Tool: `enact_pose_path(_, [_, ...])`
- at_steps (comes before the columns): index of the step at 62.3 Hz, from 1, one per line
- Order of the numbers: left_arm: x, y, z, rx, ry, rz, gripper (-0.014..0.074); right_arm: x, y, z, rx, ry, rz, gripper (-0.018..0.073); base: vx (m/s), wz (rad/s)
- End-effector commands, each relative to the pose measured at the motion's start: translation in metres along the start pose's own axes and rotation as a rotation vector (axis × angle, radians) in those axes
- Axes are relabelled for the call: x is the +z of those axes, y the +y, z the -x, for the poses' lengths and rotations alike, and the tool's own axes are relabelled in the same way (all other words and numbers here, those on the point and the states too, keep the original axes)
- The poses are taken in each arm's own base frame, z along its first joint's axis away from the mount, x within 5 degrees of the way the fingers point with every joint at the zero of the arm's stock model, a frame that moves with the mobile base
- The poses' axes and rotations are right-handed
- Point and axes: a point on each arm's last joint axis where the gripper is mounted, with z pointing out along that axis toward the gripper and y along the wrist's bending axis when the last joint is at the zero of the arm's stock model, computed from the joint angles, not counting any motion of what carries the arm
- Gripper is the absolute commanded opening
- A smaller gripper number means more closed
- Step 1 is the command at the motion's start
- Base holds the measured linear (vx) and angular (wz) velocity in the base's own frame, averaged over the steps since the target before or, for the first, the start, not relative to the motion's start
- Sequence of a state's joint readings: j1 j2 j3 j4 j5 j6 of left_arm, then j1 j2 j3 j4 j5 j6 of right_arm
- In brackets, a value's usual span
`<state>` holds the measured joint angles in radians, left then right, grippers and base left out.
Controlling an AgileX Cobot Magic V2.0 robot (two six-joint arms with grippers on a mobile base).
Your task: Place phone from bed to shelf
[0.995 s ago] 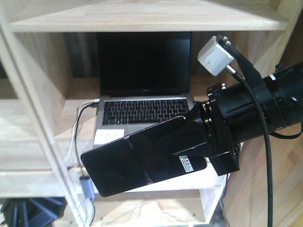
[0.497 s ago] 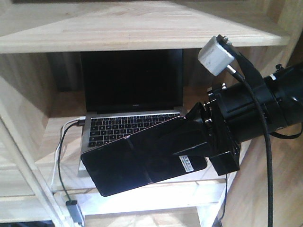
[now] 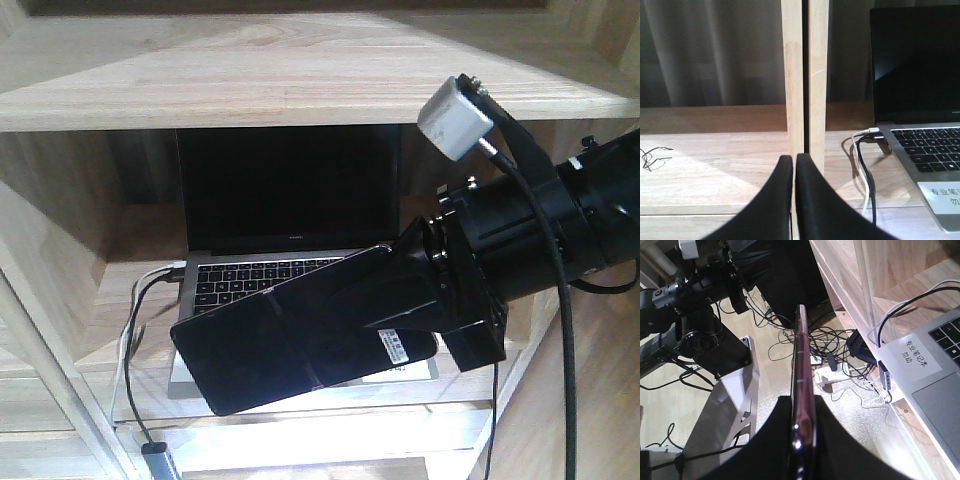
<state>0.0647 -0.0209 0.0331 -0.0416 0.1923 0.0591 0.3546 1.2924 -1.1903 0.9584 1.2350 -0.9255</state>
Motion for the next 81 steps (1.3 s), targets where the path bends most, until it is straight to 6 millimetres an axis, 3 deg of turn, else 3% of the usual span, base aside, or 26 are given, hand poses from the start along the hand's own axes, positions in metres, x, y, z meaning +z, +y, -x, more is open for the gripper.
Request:
enact_pose_path(1, [-0.0003,0.0003,0.0050,-0.009,-0.075,0.003,0.0001,-0.0112,0.0185,0.0095,-0.025,-0.061,0.069,-0.0002,0.01,0.00])
enact_pose_path(81, [-0.0003,0.0003,0.0050,-0.009,-0.075,0.003,0.0001,-0.0117,0.0197,0.0119,-0.019,-0.083,0.080,-0.0002,0.00,0.00])
